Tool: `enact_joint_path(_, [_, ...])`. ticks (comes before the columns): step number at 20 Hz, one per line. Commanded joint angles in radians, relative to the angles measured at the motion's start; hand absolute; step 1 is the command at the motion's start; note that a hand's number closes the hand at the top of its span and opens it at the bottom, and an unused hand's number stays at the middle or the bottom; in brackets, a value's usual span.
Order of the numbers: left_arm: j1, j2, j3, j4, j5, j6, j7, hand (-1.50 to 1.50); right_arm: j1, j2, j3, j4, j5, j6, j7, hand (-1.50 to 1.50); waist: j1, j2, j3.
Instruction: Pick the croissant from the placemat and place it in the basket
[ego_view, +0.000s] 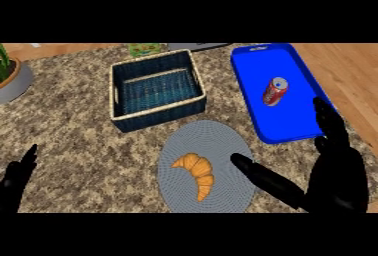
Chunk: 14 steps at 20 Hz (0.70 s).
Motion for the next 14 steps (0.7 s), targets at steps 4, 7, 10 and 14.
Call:
enact_joint_path(4, [0.022,-0.004,0.008,-0.012,-0.006,0.036,0.012,0.0,0.445,-0.104,0.077,0.082,0.265,-0.105,-0.047,-1.5,-0.009,0.02,-0.012])
enact_joint_path(7, [0.023,-0.008,-0.006,-0.023,-0.021,0.045,0.016,0.0,0.608,-0.119,0.149,0.084,0.4,-0.171,-0.099,-1.5,0.023,0.023,-0.012])
enact_joint_path(10, [0.007,-0.016,-0.021,-0.049,-0.029,0.047,0.033,0.0,0.772,-0.096,0.193,0.098,0.54,-0.284,-0.139,-1.5,0.058,0.03,-0.011])
enact_joint_path(14, [-0.007,-0.012,-0.041,-0.089,-0.035,0.034,0.072,0.0,0.996,-0.025,0.226,0.096,0.671,-0.489,-0.18,-1.5,0.106,0.037,-0.009])
